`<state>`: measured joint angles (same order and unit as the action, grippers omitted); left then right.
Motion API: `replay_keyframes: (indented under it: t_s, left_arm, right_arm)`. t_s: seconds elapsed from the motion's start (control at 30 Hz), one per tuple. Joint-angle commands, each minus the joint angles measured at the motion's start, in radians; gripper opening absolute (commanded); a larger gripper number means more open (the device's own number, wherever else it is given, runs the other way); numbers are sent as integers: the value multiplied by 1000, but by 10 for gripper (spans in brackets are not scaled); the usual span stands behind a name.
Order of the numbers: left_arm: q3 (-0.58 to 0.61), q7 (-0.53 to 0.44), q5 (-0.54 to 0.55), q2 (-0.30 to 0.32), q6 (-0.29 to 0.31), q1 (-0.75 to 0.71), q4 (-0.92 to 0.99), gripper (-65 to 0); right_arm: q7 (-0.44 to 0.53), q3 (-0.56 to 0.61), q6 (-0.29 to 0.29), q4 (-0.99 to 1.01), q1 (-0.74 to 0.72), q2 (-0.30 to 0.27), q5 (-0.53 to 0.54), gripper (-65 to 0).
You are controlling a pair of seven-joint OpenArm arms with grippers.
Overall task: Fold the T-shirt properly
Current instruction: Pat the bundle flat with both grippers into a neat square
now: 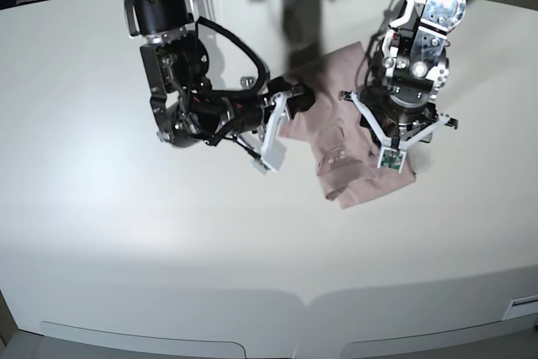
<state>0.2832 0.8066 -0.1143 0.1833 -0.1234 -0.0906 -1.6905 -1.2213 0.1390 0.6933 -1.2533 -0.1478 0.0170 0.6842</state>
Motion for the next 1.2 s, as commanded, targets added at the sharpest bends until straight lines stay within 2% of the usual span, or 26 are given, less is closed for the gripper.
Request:
replay_keyframes:
  t_s: [0.0,0.2,0.37,0.53,0.73,0.83,1.0,1.17]
  left_arm:
    - [-2,-23,-8,3,-3,21,-16,-401]
    - [-2,-23,-6,3,-3,27,-16,-401]
    - [-2,-23,10,3,-3,27,-16,-401]
    - [-2,-23,11,3,-3,27,-16,-401]
    - [-2,-23,10,3,-3,27,-16,-401]
    - [-2,-8,-37,3,-3,27,-17,-401]
    - [-2,15,-53,3,-4,36,-17,-401]
    - [-2,15,-92,3,-4,53,-21,-401]
  right_arm:
    - [-16,8,5,-33,6,2,2,-459]
    - [2,25,5,-107,71,5,5,-459]
    - [3,25,5,-109,79,8,10,-459]
    - [-3,27,5,-109,79,12,82,-459]
    - [-12,26,5,-109,76,35,75,-459]
    - [-15,23,5,-115,71,30,73,-459]
    - [7,23,5,-143,61,16,-18,-459]
    - [141,23,5,-235,61,-9,-164,-459]
